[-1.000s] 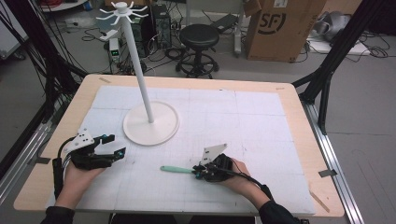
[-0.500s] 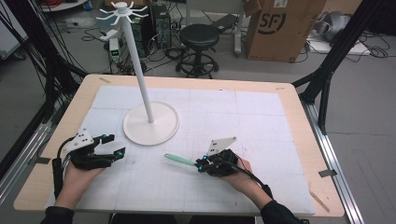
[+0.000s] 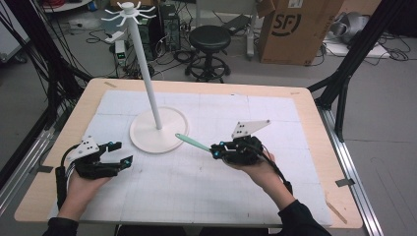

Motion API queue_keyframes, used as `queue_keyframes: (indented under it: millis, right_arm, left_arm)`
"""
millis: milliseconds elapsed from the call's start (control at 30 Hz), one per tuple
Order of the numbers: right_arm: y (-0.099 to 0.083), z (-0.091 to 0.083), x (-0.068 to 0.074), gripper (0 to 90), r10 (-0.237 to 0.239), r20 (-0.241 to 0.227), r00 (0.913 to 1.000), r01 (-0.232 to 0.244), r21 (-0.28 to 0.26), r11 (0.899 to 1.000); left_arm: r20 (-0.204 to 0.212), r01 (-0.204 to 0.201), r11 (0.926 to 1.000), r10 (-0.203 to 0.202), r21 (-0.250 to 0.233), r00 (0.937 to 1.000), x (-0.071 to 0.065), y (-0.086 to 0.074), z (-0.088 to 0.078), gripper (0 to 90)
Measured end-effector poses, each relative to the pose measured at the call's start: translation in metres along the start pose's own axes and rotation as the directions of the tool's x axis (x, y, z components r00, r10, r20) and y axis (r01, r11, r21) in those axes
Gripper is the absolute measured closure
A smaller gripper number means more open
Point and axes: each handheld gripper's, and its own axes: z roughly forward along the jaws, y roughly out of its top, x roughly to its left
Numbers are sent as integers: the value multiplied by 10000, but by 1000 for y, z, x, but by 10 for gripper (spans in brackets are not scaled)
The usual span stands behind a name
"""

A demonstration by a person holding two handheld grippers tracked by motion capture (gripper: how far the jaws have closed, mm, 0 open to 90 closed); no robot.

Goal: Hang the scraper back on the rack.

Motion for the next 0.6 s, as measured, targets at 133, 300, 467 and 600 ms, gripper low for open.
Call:
queue_keyframes:
  millis: [133,300,467,600]
  right_arm:
    - [28,-18,0,816,-104,95,9999,108,-454,9989]
    - [61,-37,-2,817,-167,225,9996,187,-932,9955]
    - [92,-52,-4,816,-189,235,9995,218,-1339,9908]
    - [114,-61,-6,816,-281,283,9992,321,-1544,9875]
  left_arm:
    - [15,-22,10000,22,-53,10000,-2,1,1,262]
    - [79,-42,10000,42,-20,10000,-3,1,1,261]
    - [95,-11,10000,11,-41,10000,-2,2,1,261]
    - [128,7,10000,-7,-25,9999,-2,1,1,261]
